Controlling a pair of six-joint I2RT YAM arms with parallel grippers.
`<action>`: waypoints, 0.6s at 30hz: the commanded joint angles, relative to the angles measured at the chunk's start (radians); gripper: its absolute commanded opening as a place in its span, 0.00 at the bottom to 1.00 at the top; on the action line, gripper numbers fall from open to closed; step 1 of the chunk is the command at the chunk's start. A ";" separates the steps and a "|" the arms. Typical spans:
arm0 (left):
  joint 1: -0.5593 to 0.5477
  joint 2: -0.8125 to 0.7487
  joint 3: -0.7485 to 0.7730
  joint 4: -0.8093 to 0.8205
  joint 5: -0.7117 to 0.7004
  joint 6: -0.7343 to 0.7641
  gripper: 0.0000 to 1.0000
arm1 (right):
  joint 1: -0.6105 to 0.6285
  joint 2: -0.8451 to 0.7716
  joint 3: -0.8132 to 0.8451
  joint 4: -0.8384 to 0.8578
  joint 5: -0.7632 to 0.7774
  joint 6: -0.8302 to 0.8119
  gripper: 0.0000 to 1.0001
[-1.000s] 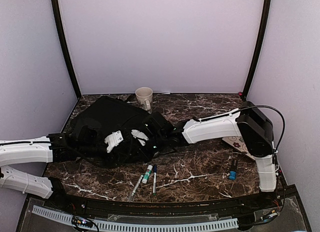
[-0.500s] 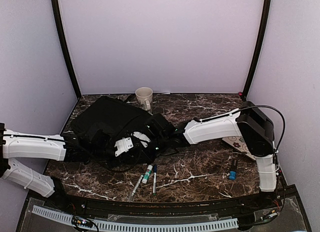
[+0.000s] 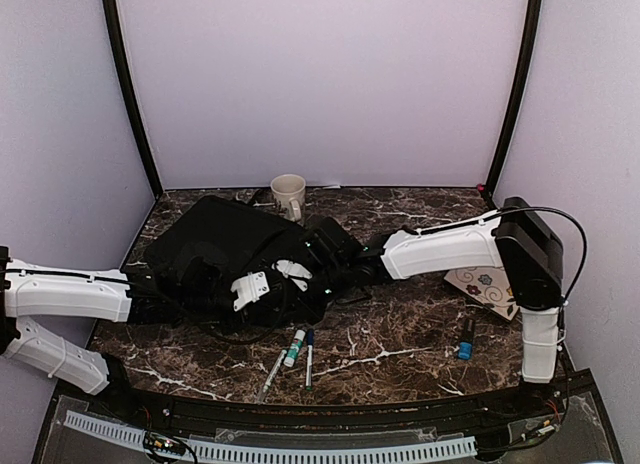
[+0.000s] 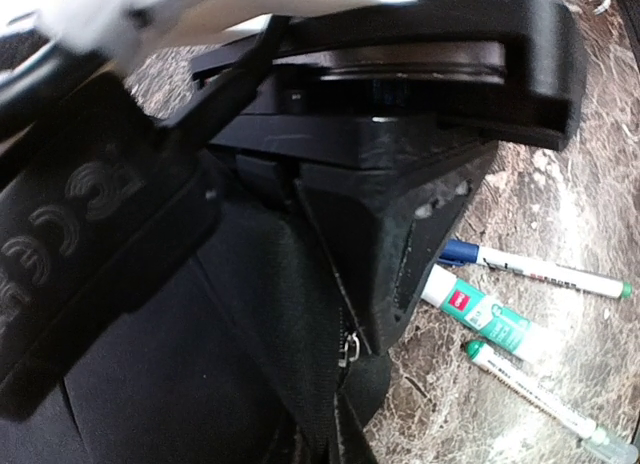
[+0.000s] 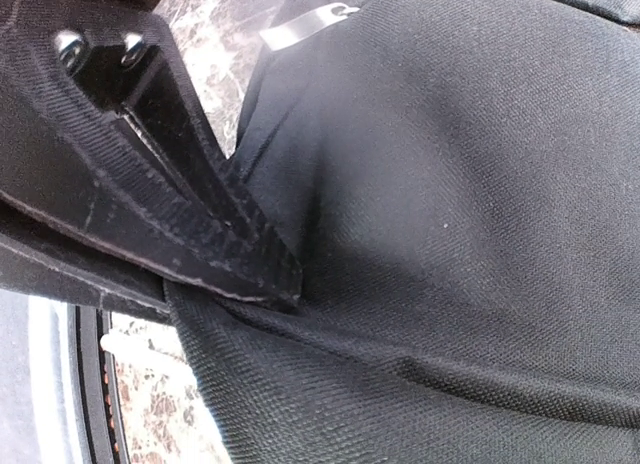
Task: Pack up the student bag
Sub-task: Hold the student bag at the center of the board.
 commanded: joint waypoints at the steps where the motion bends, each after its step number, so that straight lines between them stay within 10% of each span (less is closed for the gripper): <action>1: 0.004 -0.029 -0.004 -0.103 -0.018 -0.005 0.23 | -0.044 -0.041 0.021 -0.162 -0.048 -0.046 0.00; 7: -0.002 0.028 0.005 -0.070 -0.042 -0.001 0.47 | -0.027 -0.027 0.069 -0.187 -0.043 -0.057 0.00; 18: -0.003 0.118 0.051 -0.077 -0.078 -0.012 0.10 | -0.047 -0.001 0.008 -0.087 0.033 -0.109 0.06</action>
